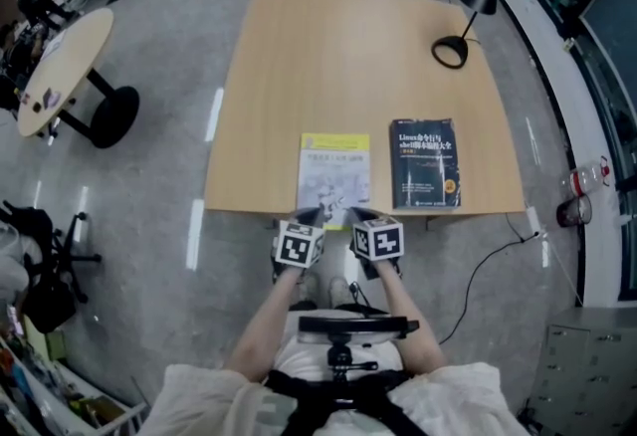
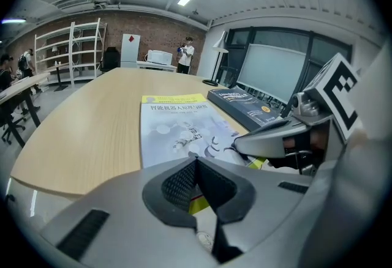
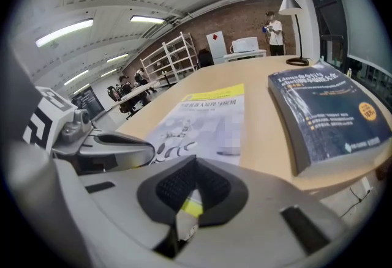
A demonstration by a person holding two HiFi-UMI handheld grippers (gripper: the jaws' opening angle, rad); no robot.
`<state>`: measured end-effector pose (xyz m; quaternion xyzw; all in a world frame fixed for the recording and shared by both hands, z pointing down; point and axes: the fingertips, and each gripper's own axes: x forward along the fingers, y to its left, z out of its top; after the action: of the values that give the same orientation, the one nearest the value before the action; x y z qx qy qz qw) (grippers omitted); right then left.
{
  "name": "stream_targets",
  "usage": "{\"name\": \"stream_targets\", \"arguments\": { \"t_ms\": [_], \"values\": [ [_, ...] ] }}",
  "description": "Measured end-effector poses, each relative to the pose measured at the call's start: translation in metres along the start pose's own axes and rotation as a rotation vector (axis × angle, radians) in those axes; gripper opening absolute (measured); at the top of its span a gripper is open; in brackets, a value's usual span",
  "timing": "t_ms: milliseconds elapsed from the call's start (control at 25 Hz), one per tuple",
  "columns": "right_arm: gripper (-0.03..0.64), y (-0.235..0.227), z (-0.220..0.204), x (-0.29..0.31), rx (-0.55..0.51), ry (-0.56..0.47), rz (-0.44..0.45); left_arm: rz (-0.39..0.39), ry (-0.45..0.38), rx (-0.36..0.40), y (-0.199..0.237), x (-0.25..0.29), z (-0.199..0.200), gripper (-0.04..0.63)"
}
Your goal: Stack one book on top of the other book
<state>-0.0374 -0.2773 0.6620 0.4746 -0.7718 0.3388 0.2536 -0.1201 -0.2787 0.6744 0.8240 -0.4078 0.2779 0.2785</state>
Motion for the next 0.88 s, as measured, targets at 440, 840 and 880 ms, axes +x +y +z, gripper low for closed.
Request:
{"name": "stream_targets", "arguments": {
  "t_ms": [440,840,880],
  "values": [
    [0.000,0.007,-0.025,-0.011,-0.057,0.003,-0.005,-0.017,-0.013,-0.038,-0.019,-0.015,-0.027,0.009],
    [0.044,-0.012,-0.023,-0.038,0.080,-0.065,-0.003,0.006,-0.102,-0.151,0.022,-0.043,-0.022,0.011],
    [0.120,-0.017,-0.025,-0.041,0.121,-0.069,0.008,-0.027,-0.087,-0.171,0.023,-0.043,-0.025,0.011]
  ]
}}
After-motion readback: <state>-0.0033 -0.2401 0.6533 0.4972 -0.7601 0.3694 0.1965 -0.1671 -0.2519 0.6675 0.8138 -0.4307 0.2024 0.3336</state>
